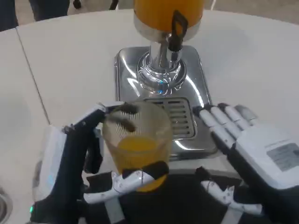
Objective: Grasp the cup under the faucet to collect the drink, then remove the cup.
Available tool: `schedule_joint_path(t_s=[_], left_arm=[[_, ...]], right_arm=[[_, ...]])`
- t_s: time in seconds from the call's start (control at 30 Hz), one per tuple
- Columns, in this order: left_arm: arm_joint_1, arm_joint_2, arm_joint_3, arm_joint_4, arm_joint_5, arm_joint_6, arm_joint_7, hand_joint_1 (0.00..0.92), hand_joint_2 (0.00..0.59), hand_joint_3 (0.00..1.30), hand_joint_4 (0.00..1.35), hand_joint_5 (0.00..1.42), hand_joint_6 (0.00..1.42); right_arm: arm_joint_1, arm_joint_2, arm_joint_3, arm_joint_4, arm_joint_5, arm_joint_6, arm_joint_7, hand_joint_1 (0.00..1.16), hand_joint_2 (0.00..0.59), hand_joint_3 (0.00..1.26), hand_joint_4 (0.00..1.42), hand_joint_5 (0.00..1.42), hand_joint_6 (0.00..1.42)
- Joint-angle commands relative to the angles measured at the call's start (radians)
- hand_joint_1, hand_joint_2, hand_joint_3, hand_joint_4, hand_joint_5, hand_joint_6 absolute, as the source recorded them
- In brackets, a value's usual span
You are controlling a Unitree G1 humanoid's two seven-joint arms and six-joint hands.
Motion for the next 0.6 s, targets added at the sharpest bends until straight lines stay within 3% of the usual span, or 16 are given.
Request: schedule_joint_path(t_s=[0.03,0.27,0.6], left_arm=[[0.029,-0.014,-0.014,-0.058,-0.013,-0.045,-0.019,0.58,0.0,1.13,1.09,1.42,1.42],[0.093,-0.028,-0.034,-0.103,-0.017,-0.051,-0.05,0.579,0.0,1.13,1.09,1.42,1.42],[0.123,-0.054,-0.026,-0.109,0.001,-0.046,-0.041,0.584,0.0,1.13,1.08,1.42,1.42]], right_arm=[[0.024,-0.012,-0.004,-0.035,0.026,-0.037,-0.008,0.34,0.493,0.0,0.0,0.0,0.0],[0.066,0.02,0.006,-0.089,0.006,-0.043,0.0,0.34,0.497,0.0,0.0,0.0,0.0],[0.191,0.026,-0.03,-0.211,0.029,-0.05,0.038,0.33,0.501,0.0,0.0,0.0,0.0]])
